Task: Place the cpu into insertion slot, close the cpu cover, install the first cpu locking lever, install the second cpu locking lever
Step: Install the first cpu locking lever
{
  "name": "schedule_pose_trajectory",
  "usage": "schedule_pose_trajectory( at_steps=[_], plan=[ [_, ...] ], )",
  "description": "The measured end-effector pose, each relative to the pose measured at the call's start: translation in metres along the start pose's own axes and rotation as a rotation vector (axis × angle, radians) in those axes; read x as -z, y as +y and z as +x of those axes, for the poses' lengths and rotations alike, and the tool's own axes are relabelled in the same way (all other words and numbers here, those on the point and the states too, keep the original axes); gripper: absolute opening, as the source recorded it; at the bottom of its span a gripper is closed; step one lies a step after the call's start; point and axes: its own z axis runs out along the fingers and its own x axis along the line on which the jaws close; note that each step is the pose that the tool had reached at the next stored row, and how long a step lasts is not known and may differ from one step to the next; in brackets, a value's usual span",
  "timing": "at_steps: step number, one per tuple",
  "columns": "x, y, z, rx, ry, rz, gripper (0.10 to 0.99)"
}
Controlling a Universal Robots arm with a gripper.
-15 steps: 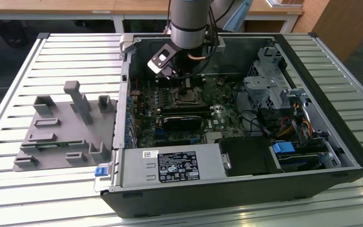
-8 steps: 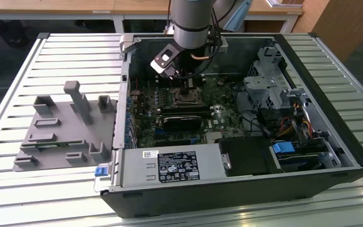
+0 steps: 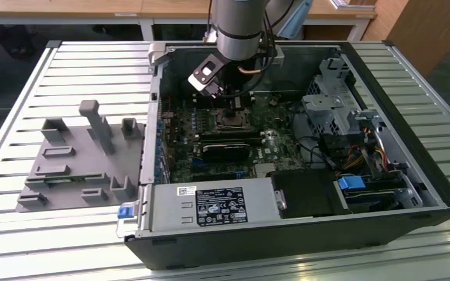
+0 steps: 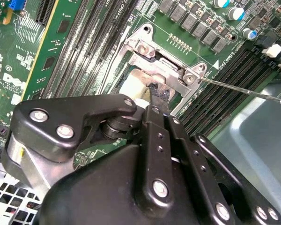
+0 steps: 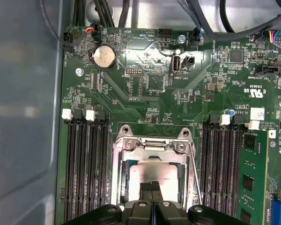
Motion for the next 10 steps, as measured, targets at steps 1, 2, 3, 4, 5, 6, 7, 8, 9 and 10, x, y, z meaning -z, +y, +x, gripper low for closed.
schedule_pose_trajectory(
  at_steps=[1, 2, 3, 4, 5, 6, 7, 8, 9, 10],
  plan=[
    [0.0, 0.0, 0.0, 0.0, 0.0, 0.0, 0.106],
    [0.0, 0.0, 0.0, 0.0, 0.0, 0.0, 0.106],
    [0.0, 0.0001, 0.0, 0.0, 0.0, 0.0, 0.106],
    [0.0, 0.0001, 0.0, 0.0, 0.0, 0.0, 0.106],
    [0.0002, 0.0001, 0.0001, 0.0, 0.0, 0.0, 0.106],
    [0.0005, 0.0001, 0.0, 0.0, -0.0002, 0.0, 0.106],
    [0.001, 0.0001, 0.0, 0.0, -0.0002, 0.0, 0.106],
    [0.0015, 0.0001, 0.0, 0.0, -0.0001, 0.0, 0.106],
    [0.0022, 0.0001, 0.0, 0.0, -0.0001, 0.0, 0.106],
    [0.0028, 0.0001, 0.0001, 0.0, -0.0001, 0.0, 0.106]
  ],
)
